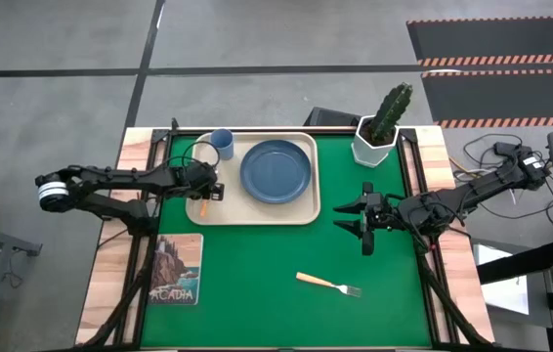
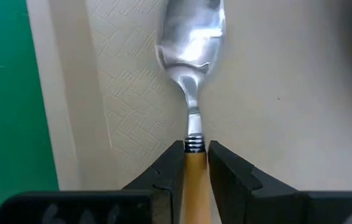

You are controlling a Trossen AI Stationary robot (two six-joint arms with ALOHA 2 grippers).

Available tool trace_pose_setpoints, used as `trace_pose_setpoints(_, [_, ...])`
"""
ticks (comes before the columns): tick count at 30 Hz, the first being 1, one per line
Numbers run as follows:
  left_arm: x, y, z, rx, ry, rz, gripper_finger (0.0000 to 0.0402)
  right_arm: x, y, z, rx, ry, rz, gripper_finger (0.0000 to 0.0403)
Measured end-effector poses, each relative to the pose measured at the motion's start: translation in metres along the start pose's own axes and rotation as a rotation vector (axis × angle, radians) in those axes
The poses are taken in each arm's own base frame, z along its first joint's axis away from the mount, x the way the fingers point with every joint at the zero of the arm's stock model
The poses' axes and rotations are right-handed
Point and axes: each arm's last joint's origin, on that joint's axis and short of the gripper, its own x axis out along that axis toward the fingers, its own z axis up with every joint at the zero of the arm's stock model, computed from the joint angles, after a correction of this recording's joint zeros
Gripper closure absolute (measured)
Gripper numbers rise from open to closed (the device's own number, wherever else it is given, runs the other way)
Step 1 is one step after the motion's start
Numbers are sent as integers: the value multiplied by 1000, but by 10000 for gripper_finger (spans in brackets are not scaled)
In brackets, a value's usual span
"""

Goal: Pick and place plate/cup/fork/spoon on tray
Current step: Put the orange spoon on the white tray to the left of the dark blue plate, then put the orange fork on the white tray to the right of the orange spoon

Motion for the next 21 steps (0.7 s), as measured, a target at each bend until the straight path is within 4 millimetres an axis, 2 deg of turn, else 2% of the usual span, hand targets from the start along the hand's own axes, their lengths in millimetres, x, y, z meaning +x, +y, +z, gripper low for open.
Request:
trace_pose_setpoints(10, [-2, 0, 0, 1, -5, -1, 268, 0, 0, 0, -2, 4, -1, 239])
trace_pose_setpoints(21, [-23, -6, 11, 77, -50, -93, 261, 0, 0, -1, -2, 5, -2, 239])
